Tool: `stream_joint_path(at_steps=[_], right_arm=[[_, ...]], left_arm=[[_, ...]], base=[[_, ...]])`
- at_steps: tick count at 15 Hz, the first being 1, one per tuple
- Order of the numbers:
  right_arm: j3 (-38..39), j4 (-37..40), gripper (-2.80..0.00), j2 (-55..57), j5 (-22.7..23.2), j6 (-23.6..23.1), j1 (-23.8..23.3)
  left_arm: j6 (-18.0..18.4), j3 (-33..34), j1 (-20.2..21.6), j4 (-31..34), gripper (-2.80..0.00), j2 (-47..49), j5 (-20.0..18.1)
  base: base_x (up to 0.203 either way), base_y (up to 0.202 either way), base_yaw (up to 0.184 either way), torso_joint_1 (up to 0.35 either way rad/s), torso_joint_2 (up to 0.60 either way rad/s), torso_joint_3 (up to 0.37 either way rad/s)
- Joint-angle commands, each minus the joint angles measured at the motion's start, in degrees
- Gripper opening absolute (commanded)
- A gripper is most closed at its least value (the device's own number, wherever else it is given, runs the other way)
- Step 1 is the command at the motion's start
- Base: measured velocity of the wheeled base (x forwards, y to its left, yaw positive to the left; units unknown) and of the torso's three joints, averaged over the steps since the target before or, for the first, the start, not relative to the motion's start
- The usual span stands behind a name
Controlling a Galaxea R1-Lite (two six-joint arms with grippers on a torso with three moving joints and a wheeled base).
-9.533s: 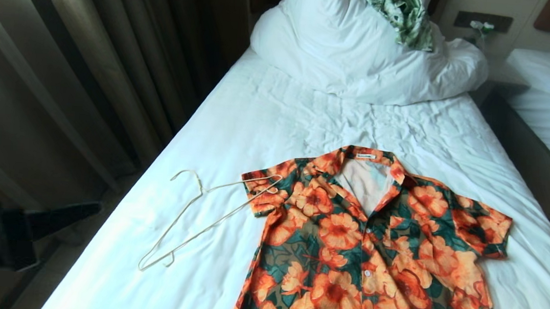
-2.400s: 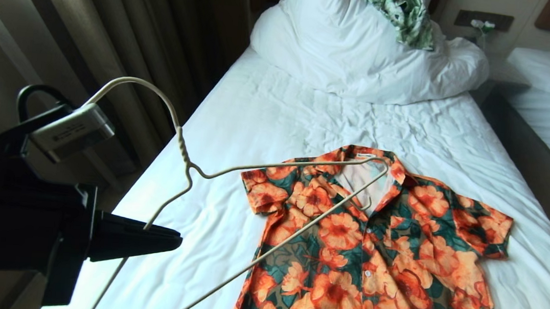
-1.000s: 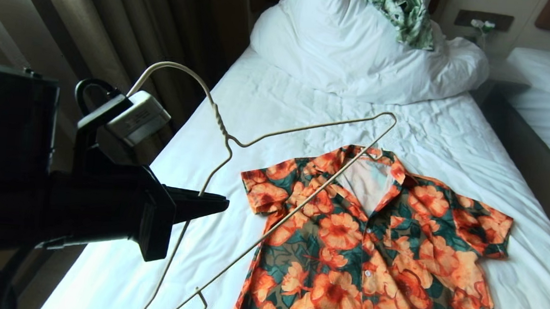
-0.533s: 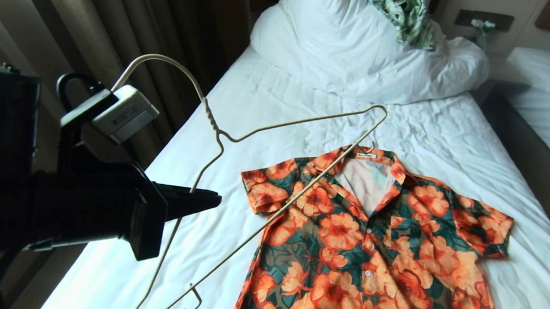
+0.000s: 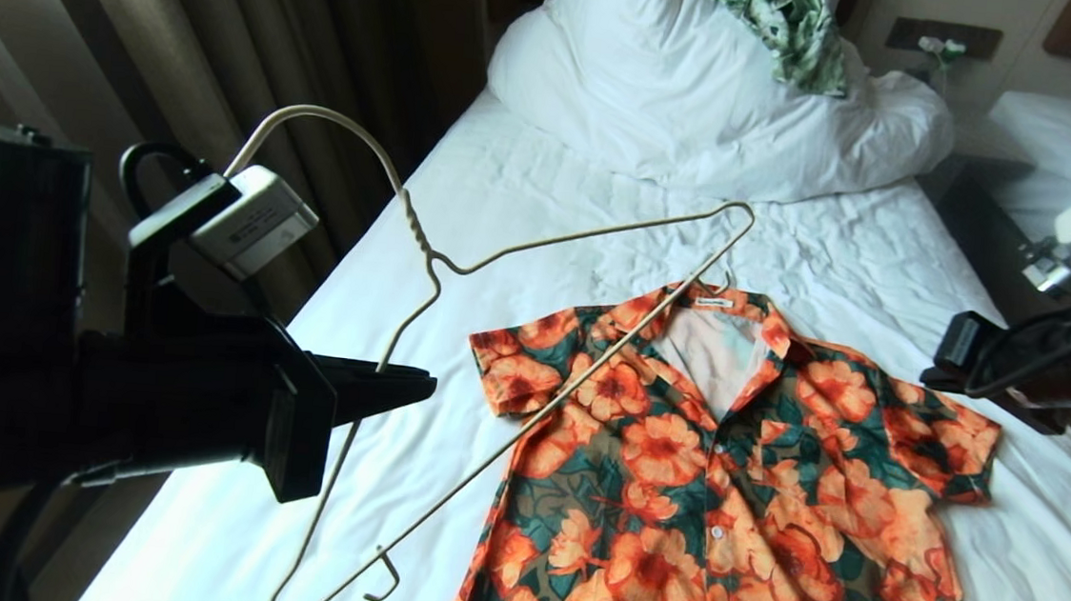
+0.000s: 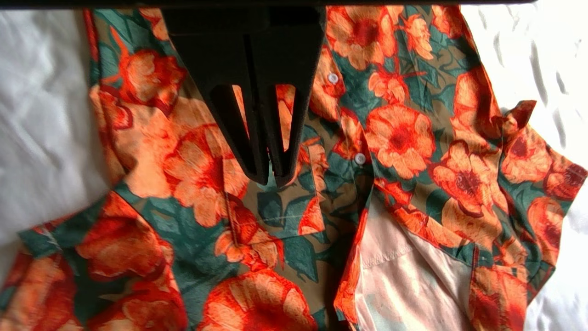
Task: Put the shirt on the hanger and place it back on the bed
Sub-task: Lift the shirt and hanger
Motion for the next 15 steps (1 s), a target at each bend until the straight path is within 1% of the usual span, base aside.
stream_joint_path(at_steps=[1,3,5,7,8,12,15], right_arm=[[-6.4,1.8,-2.80,9.6,-0.6,0.5,1.2],[-12.2,3.3,-2.80,16.2,-3.4,0.7,2.2],[-19.9,4.4,-2.80,22.7,-5.1,0.7,2.5],[-27.1,7.7,-2.80,27.8,-6.8,0.6,2.6],[-30.1,8.9,0.00,29.8,-7.4,0.6,2.6],[-37.0,8.5,0.00,35.2,-8.7,0.6,3.3],[-38.7,3.1,0.00,38.3,-9.1,0.2,4.4]], left_arm=[[0.0,0.0,0.1,-0.7,-2.80,1.0,-0.1],[-0.1,0.3,0.1,-1.3,-2.80,1.3,-0.1],[0.0,1.3,0.1,-1.3,-2.80,1.0,0.5],[-0.1,1.6,0.3,-1.3,-2.80,0.6,0.8],[-0.1,1.7,0.4,-1.3,-2.80,0.2,0.8],[-0.1,2.5,0.3,-1.3,-2.80,-0.8,0.7],[-0.1,3.4,0.3,-1.3,-2.80,-1.4,0.7]], base=[[0.000,0.000,0.000,0.000,0.00,0.000],[0.000,0.000,0.000,0.000,0.00,0.000],[0.000,0.000,0.000,0.000,0.00,0.000],[0.000,0.000,0.000,0.000,0.00,0.000],[0.000,0.000,0.000,0.000,0.00,0.000],[0.000,0.000,0.000,0.000,0.00,0.000],[0.000,0.000,0.000,0.000,0.00,0.000]])
